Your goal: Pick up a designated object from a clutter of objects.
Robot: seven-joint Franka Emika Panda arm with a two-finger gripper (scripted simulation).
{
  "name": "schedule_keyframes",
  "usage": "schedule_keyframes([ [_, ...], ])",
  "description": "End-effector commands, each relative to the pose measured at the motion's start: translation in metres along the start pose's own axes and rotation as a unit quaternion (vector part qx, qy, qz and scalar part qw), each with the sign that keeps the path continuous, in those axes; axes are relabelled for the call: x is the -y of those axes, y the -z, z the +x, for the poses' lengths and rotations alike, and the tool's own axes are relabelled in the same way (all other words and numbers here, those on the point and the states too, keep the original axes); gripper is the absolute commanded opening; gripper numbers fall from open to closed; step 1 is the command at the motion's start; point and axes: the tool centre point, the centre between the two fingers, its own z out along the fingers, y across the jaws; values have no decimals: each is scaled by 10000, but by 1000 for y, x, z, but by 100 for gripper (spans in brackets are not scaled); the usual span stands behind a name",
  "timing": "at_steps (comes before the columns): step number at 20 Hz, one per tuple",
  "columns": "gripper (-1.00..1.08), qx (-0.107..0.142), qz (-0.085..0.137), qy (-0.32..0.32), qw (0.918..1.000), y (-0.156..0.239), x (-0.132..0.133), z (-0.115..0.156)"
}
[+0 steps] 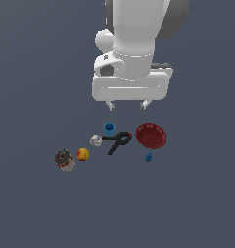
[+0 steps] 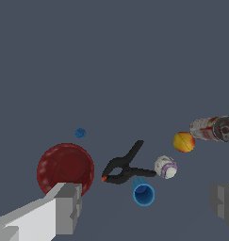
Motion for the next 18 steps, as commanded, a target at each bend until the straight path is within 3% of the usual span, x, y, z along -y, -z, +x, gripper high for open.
schedule_keyframes([
  [1,100,14,2,44,10000,-7,-2,-2],
  [10,100,94,32,399,9992,-63,-17,-20],
  [18,100,209,79,923,9955,-141,-38,-62],
])
